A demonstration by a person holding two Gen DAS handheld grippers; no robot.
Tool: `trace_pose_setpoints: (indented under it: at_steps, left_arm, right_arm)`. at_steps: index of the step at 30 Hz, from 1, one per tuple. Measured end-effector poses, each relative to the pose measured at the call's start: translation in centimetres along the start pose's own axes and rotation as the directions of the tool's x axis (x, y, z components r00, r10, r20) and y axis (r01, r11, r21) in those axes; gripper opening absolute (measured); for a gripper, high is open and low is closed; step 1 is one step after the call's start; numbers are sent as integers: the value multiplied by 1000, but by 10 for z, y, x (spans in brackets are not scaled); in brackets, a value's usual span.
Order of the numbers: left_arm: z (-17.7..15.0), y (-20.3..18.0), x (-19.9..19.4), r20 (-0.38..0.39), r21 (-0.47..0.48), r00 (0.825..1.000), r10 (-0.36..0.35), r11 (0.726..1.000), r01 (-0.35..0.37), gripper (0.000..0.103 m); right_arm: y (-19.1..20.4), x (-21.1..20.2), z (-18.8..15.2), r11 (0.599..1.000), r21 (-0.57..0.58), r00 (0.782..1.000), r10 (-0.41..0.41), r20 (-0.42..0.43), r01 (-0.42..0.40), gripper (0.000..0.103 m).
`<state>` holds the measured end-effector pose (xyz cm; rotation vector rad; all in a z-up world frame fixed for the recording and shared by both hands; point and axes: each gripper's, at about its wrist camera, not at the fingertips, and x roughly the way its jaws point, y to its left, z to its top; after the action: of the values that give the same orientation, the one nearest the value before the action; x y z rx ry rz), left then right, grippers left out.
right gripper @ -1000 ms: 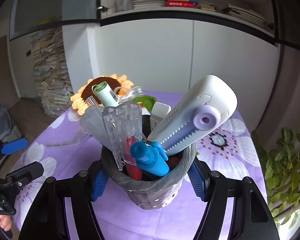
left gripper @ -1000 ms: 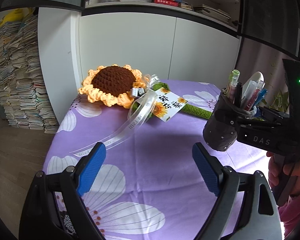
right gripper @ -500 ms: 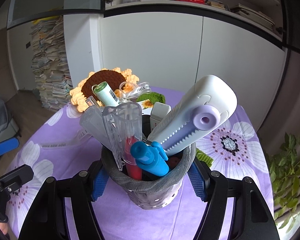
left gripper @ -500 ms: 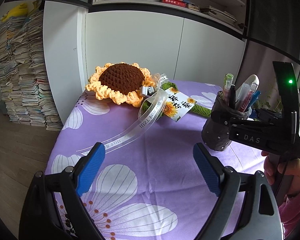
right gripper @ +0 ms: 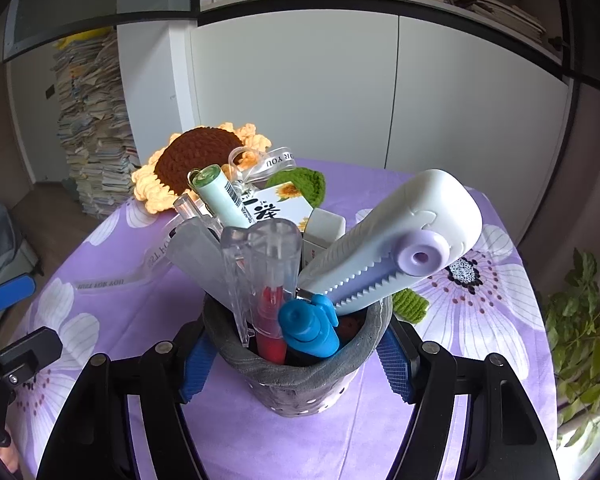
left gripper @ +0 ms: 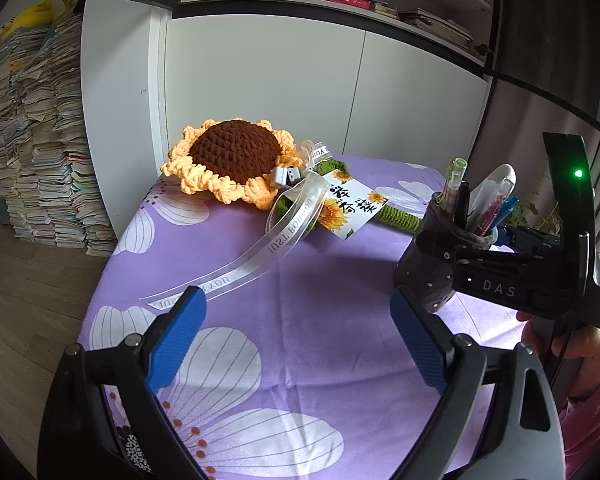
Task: Organize stationery
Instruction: 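Lower the filled pen holder onto the table with the right gripper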
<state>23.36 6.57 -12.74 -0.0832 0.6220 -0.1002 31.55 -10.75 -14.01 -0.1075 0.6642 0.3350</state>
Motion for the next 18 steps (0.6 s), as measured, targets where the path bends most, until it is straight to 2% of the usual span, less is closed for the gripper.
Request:
trace_pose_setpoints:
  at_steps: [4, 8, 18]
  left_arm:
    - [5, -10, 2, 7, 20, 1000, -9, 1000, 9, 94]
    - [7, -21, 0, 22, 48, 1000, -15, 999, 14, 95]
    - [4, -25, -6, 14, 46, 1000, -5, 999, 4, 96]
  right_arm:
    - [1, -4, -1, 1000, -9, 1000, -1, 9, 1, 74]
    - [2, -12, -2, 1000, -27, 1000, -8, 25, 9, 81]
    - [-7, -29, -14, 1000, 4, 1000, -9, 23, 9, 81]
